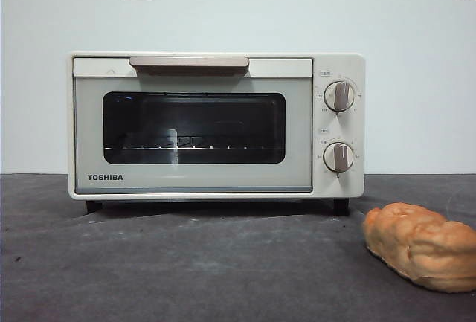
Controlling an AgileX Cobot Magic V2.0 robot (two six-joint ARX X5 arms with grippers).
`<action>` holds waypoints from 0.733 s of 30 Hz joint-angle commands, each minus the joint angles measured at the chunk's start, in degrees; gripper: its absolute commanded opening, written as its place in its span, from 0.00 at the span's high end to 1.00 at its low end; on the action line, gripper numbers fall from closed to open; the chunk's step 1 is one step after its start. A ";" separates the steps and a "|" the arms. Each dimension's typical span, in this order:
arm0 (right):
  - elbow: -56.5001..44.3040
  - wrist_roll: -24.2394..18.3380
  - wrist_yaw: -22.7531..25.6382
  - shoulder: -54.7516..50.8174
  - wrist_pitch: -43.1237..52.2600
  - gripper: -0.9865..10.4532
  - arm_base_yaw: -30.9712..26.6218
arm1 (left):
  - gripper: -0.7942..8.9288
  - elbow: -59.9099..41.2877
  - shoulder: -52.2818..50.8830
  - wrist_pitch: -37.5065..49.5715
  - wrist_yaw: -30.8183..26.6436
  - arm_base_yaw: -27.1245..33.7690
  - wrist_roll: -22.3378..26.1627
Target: The left arm flap open the oven, the right arm pick bread and place it into oven, the left arm flap close the oven
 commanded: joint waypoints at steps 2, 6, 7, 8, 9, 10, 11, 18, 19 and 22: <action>-0.37 7.93 -1.20 -0.17 0.59 0.91 0.07 | 0.90 -0.83 -0.13 0.13 -0.11 0.04 -14.73; -0.37 11.23 -1.09 -0.17 0.42 0.91 0.07 | 0.90 -0.74 -0.13 0.04 -0.11 0.04 -22.43; -0.37 11.78 -1.09 -0.17 0.42 0.91 0.07 | 0.90 -0.70 -0.13 0.07 -0.11 0.04 -23.30; -0.35 12.44 -1.11 -0.17 0.44 0.91 0.07 | 0.90 -0.63 -0.13 0.04 -0.07 0.04 -24.11; -0.24 13.16 -1.57 -0.17 0.42 0.91 0.07 | 0.90 -0.50 -0.13 0.04 -0.04 0.04 -24.94; -0.11 13.64 -2.10 -0.17 0.44 0.91 0.07 | 0.90 -0.26 -0.13 0.04 0.22 0.04 -25.97; 0.15 14.10 -2.86 -0.17 0.63 0.91 0.07 | 0.90 0.09 -0.13 0.02 0.66 0.04 -26.75; 5.03 15.21 -2.80 -0.15 -0.07 0.91 0.07 | 0.90 6.01 0.11 -1.22 2.56 0.04 -28.13; 5.97 15.21 -2.80 -0.13 -0.07 0.91 0.07 | 0.90 7.30 0.33 -1.68 2.73 0.04 -28.11; 9.77 15.15 -2.78 -0.11 -0.68 0.91 0.07 | 0.90 11.43 1.53 -3.17 2.75 0.04 -28.04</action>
